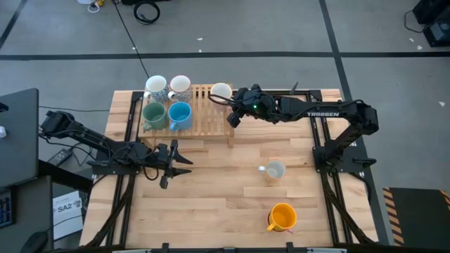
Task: Place coffee mugs
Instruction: Adjust the white-orange patterned mug on the shelf
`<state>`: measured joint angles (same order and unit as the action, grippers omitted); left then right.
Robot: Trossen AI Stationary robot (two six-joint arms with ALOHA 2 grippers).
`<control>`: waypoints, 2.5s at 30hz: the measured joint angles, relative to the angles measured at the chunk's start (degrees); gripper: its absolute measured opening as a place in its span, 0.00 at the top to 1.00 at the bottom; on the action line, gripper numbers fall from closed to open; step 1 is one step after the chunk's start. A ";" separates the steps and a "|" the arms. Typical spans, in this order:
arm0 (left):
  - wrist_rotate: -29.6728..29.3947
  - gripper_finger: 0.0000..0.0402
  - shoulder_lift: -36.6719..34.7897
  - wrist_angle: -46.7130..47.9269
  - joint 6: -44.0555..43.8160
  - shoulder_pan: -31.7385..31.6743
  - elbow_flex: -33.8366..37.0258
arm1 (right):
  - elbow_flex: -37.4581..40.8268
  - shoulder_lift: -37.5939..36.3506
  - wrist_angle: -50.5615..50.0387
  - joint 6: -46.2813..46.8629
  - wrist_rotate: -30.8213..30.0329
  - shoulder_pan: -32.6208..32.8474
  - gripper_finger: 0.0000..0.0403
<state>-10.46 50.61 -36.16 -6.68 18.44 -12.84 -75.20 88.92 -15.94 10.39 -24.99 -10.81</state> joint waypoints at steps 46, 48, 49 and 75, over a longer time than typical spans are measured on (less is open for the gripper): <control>0.00 0.63 0.00 -0.04 0.02 0.01 -0.01 | 0.00 1.48 20.25 -0.46 2.74 -2.61 0.79; 0.00 0.63 0.00 -0.09 0.02 0.00 -0.01 | -0.02 3.08 23.60 -1.72 2.78 -2.71 0.79; 0.00 0.63 0.00 -0.15 0.01 0.01 -0.01 | 0.00 3.86 23.89 -2.01 3.08 -2.86 0.79; 0.00 0.63 -0.02 -0.50 -0.05 0.02 -0.02 | -0.11 13.11 35.72 -2.01 2.78 -4.39 0.79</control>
<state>-10.46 50.59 -36.67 -6.73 18.46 -12.86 -75.31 102.04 19.77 8.38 -22.22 -15.20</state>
